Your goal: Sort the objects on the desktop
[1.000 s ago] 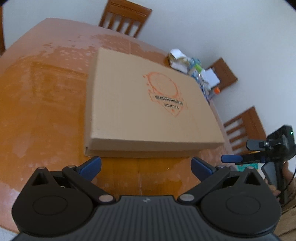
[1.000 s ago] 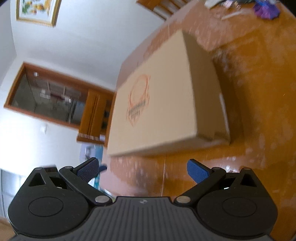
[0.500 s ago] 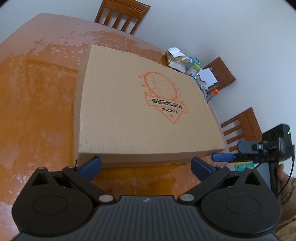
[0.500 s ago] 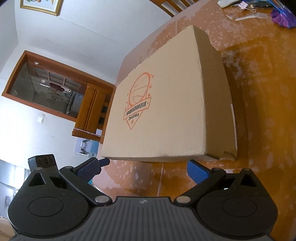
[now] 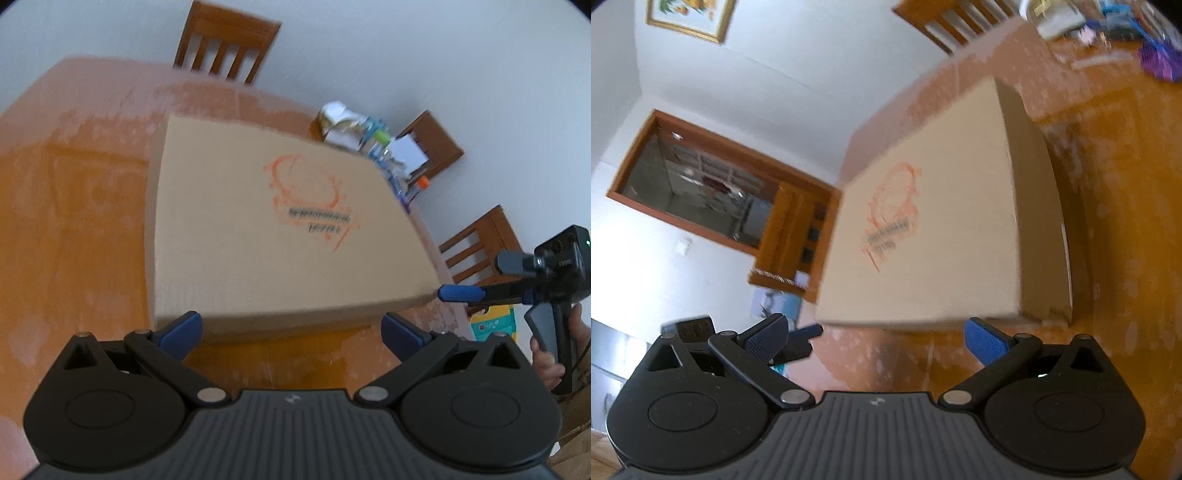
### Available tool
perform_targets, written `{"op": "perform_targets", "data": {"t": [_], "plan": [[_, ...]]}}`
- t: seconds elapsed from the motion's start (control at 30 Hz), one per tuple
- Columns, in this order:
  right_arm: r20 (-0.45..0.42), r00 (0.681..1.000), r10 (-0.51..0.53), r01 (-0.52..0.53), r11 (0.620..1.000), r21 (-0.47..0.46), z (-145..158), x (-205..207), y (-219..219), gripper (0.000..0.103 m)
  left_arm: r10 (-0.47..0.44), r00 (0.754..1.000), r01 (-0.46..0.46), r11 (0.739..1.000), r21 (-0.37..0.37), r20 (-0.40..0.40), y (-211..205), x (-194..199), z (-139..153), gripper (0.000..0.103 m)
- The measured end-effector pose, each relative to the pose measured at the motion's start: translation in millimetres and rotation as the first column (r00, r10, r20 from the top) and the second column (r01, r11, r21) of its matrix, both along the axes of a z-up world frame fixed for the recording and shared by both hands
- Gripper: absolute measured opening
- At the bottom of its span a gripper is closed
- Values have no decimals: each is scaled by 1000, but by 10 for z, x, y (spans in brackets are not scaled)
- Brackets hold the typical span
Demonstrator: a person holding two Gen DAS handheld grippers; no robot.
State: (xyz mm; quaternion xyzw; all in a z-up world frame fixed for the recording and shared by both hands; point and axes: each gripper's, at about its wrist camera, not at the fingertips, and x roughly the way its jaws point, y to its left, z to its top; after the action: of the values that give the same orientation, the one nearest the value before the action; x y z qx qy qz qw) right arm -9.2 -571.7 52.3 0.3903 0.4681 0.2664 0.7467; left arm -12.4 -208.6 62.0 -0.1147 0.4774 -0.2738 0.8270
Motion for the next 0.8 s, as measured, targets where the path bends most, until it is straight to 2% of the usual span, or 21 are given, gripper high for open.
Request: {"op": "perform_targets", "data": {"t": [0.17, 0.53, 0.67, 0.8], "plan": [[12, 1000, -22, 22, 1000, 0, -56, 114, -53, 103, 18, 1000, -17, 1000, -11, 12, -38, 150, -23, 102], [16, 999, -40, 40, 999, 13, -184, 143, -88, 103, -17, 999, 17, 1000, 5, 32, -133, 206, -5, 102], [34, 999, -37, 38, 999, -36, -69, 210, -59, 103, -3, 1000, 3, 1000, 7, 26, -136, 251, 54, 102], [98, 995, -34, 42, 996, -79, 115, 391, -79, 103, -10, 995, 6, 999, 38, 95, -171, 399, 188, 102]]}}
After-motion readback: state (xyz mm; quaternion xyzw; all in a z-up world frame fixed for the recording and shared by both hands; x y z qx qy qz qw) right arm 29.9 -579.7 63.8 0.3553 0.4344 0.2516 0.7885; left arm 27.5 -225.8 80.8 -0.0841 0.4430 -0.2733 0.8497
